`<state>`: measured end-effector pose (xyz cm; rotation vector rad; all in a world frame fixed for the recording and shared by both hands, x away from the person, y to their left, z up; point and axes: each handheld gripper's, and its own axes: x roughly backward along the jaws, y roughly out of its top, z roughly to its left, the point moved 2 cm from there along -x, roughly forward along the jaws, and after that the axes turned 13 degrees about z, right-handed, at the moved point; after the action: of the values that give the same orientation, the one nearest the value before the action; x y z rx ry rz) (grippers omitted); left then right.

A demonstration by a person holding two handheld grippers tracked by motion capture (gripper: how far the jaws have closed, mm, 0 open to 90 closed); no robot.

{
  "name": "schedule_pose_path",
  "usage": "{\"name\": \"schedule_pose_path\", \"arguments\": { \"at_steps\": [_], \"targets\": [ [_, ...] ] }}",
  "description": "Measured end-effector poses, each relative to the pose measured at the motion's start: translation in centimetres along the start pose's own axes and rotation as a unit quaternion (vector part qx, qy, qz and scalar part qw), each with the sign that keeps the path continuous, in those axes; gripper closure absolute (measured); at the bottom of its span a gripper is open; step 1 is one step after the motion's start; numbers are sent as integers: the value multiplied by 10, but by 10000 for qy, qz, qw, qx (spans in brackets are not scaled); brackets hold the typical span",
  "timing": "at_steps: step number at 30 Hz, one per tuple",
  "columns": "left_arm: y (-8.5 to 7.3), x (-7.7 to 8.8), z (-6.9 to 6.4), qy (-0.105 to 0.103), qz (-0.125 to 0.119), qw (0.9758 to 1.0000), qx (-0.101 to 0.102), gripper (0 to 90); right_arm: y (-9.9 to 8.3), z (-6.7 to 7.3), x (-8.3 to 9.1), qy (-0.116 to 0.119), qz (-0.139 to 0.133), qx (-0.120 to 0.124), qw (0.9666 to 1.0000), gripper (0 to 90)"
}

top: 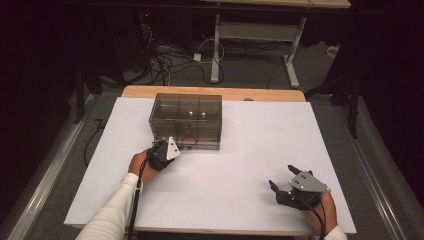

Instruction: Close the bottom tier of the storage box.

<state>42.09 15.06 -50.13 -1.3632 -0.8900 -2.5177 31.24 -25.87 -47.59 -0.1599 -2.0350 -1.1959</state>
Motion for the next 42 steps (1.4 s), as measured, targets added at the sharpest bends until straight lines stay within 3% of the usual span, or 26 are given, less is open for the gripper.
{"name": "schedule_pose_path", "arguments": {
  "at_steps": [42],
  "targets": [
    [11,-12,10,187,85,9998,-36,873,-1,0,-1,-18,43,15,10000,223]
  ]
}}
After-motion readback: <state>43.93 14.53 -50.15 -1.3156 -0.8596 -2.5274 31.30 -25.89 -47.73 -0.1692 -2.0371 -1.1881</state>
